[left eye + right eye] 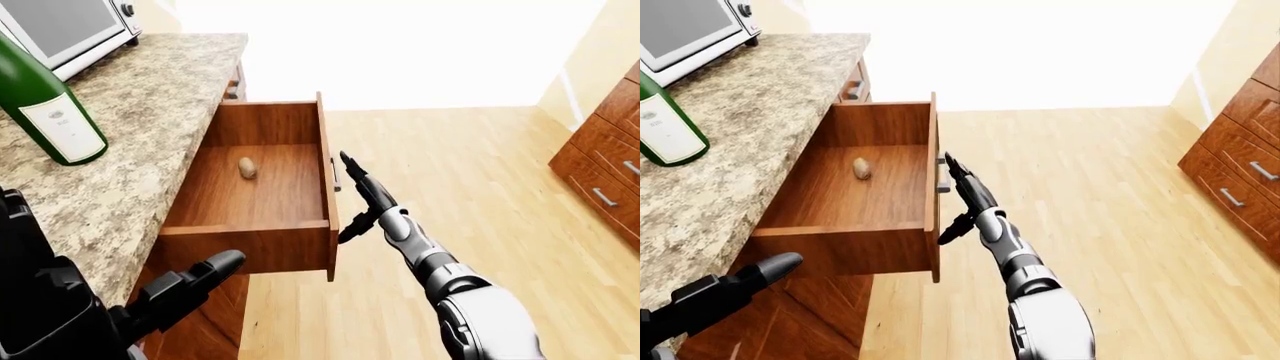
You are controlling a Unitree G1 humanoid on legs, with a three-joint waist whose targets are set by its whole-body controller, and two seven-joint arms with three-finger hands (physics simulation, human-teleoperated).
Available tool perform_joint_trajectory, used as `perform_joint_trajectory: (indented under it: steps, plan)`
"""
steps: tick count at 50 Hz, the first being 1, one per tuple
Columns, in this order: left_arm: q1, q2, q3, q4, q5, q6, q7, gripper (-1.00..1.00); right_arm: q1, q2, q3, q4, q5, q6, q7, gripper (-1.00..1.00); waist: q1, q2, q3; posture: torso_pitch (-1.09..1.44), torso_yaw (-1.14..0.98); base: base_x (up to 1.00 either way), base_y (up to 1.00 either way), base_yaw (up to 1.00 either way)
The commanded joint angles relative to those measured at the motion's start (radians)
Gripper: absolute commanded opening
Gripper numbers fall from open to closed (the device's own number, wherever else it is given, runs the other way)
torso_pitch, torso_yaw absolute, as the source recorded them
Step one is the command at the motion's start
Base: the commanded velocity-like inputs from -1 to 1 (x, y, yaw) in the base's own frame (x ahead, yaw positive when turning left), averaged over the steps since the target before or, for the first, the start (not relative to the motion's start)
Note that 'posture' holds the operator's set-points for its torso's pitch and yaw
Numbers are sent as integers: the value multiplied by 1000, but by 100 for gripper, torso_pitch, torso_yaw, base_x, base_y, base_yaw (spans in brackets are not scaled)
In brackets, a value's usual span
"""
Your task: Close the right drawer.
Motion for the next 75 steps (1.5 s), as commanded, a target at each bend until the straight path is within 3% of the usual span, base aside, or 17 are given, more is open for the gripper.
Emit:
perform_joint_trajectory:
  steps: [1, 48, 75]
  plan:
    - [-7, 2, 0, -29, -3, -10, 6, 100, -46, 20, -3, -46, 17, -60, 12, 100, 6, 2, -23, 0, 0, 0, 0, 0]
    - [-13, 3, 16, -25, -16, -9, 5, 100, -65, 101, 24, -48, -27, -58, 29, 100, 6, 8, -20, 0, 0, 0, 0, 0]
    - [-17, 4, 24, -28, -23, -4, 1, 100, -86, 121, 14, -48, 17, -77, 151, 100, 1, 12, -22, 0, 0, 0, 0, 0]
